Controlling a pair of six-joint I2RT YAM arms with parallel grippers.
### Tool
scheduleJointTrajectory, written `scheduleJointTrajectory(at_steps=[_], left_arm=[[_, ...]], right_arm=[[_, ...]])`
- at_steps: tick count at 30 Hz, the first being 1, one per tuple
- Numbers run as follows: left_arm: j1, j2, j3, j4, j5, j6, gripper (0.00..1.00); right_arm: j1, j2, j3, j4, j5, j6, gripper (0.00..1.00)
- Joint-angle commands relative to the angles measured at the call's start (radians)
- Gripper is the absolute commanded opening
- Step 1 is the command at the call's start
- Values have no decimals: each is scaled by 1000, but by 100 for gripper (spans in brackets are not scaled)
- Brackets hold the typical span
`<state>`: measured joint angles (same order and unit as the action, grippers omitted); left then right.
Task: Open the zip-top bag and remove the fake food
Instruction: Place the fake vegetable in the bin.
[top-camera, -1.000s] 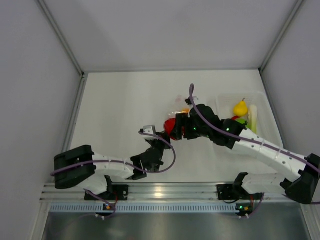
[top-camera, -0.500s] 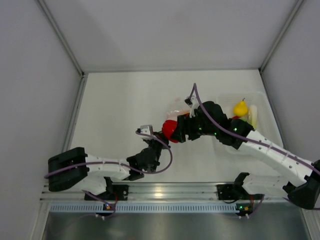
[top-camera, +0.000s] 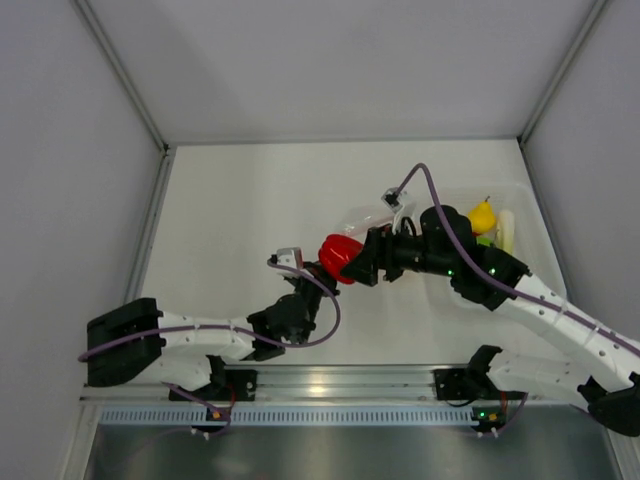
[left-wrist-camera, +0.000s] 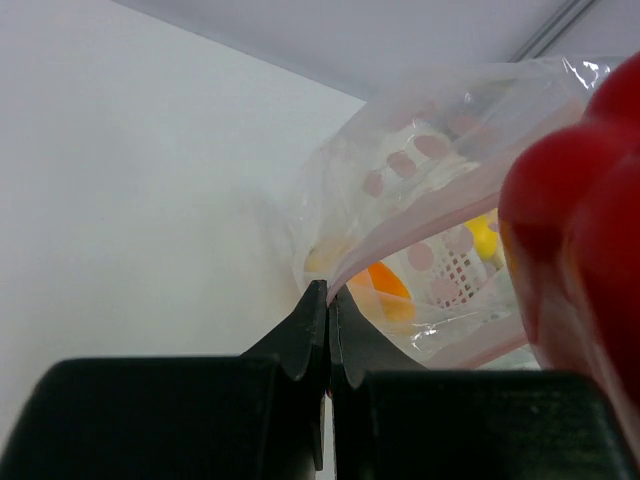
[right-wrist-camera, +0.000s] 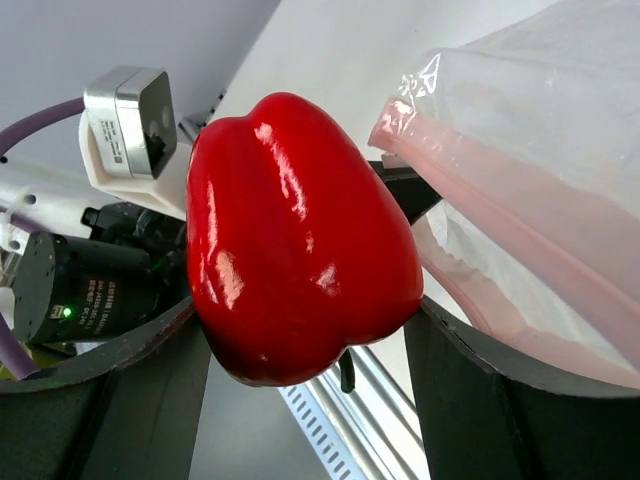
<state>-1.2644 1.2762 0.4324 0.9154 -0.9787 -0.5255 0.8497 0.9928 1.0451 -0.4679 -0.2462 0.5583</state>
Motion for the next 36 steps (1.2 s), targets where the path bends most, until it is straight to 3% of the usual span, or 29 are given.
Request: scheduleJointTrajectory(at_steps=[1, 8, 13, 22, 29, 36], left_arm=[[2, -24, 40, -61, 1, -10, 0], [2, -55, 83, -173, 6, -47, 0], [2, -83, 94, -208, -3, -47, 0], [3, -121, 114, -213, -29, -2, 0], [8, -124, 132, -231, -38, 7, 0], [17, -161, 137, -300, -48, -30, 0]], right_arm=[[-18, -37, -16, 183, -47, 55, 0], [-18, -3, -14, 245, -197, 86, 0], [-20, 10, -40, 345, -390, 133, 0], [-17, 4, -102, 456, -508, 201, 0], [-18, -17, -53, 368, -455, 163, 0], [-60, 7, 130, 37, -208, 34, 0]])
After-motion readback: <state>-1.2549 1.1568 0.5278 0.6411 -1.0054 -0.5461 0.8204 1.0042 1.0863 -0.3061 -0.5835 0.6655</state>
